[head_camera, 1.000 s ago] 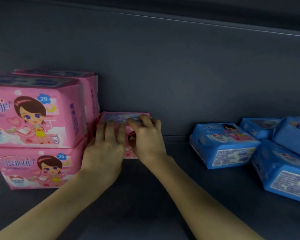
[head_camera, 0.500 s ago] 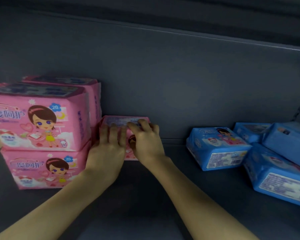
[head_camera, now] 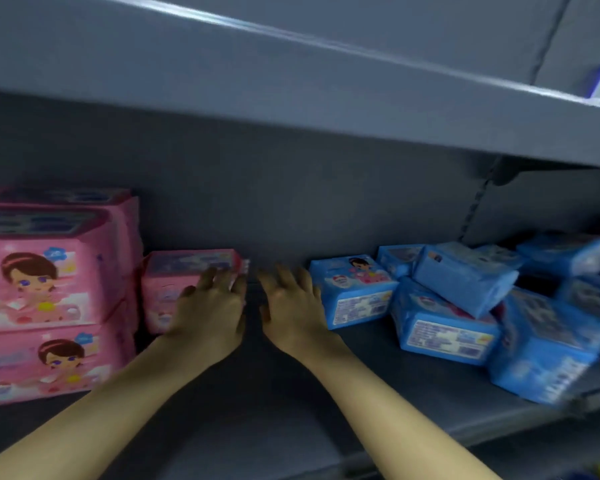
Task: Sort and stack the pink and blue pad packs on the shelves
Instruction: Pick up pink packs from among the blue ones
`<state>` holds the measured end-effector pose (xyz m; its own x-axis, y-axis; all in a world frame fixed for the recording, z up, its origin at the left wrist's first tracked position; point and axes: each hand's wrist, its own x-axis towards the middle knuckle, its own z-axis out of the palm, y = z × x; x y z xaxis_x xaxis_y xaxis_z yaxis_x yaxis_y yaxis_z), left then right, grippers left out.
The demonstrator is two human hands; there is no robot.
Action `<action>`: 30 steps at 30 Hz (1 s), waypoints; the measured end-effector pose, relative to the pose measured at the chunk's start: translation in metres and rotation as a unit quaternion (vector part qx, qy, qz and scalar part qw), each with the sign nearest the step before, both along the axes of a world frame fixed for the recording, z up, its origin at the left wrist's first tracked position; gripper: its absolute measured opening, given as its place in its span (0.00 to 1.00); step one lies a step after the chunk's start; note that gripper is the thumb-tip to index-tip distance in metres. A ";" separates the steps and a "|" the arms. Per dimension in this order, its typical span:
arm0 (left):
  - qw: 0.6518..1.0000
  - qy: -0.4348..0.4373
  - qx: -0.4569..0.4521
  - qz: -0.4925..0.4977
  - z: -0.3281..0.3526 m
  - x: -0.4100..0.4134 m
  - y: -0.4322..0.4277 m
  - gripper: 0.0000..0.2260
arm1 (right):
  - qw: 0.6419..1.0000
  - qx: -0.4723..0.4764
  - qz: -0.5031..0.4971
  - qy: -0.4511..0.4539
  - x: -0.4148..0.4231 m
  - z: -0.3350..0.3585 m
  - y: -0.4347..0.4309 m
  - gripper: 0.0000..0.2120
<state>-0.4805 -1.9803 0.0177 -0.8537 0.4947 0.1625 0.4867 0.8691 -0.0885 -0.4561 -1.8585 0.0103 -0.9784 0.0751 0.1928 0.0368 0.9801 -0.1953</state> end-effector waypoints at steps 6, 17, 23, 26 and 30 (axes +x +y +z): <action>0.994 0.036 0.030 -0.097 0.018 0.030 0.063 0.26 | 0.999 0.005 -0.053 0.013 0.055 0.024 0.063 0.27; 0.980 0.003 0.020 -0.200 0.035 0.102 0.224 0.29 | 0.981 0.033 -0.191 0.006 0.160 0.038 0.222 0.25; 0.969 0.013 0.054 -0.239 0.040 0.151 0.312 0.27 | 0.971 0.050 -0.233 0.026 0.214 0.039 0.300 0.23; 0.953 0.038 0.087 -0.287 0.034 0.172 0.357 0.26 | 0.964 0.048 -0.259 0.029 0.245 0.036 0.338 0.23; 0.939 0.074 0.091 -0.324 0.027 0.191 0.404 0.26 | 0.958 0.037 -0.284 0.023 0.277 0.033 0.376 0.23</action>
